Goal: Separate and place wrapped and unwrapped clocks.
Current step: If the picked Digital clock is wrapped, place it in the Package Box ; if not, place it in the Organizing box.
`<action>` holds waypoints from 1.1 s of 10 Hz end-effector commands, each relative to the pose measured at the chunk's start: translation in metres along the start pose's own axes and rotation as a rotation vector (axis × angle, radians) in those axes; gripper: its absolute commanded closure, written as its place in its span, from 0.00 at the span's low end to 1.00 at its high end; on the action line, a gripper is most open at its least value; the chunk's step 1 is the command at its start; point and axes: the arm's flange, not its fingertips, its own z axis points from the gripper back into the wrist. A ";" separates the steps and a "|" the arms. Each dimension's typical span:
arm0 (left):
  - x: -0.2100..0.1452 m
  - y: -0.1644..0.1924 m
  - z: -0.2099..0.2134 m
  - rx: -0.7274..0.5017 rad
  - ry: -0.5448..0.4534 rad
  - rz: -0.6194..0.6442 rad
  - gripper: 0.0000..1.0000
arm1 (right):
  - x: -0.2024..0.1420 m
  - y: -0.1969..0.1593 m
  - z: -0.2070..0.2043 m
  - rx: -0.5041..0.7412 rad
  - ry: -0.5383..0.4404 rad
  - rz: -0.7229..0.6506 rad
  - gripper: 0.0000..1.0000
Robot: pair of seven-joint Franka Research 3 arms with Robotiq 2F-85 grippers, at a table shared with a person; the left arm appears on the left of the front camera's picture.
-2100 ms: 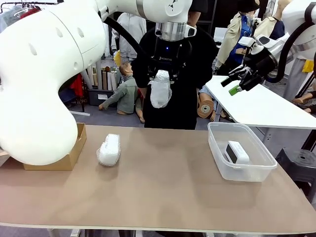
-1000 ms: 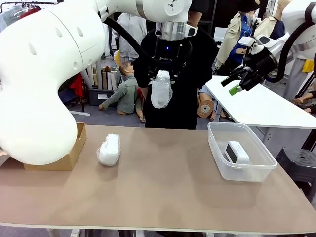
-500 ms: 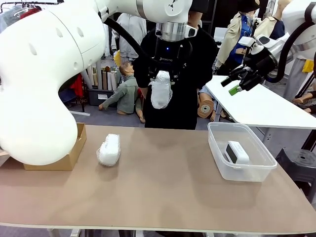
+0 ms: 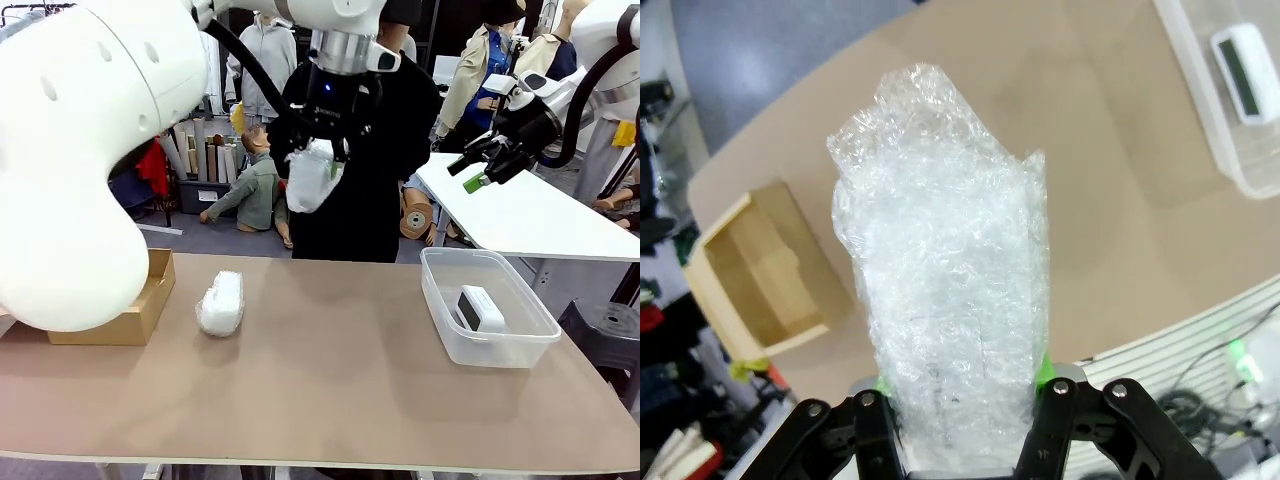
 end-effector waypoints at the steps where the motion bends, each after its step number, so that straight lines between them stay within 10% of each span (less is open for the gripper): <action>1: -0.088 0.048 -0.034 0.005 -0.054 -0.077 1.00 | 0.001 0.001 0.001 0.001 0.000 0.002 0.00; 11: -0.173 0.183 -0.094 0.022 0.077 0.031 1.00 | 0.001 0.001 0.001 0.001 0.000 0.002 0.00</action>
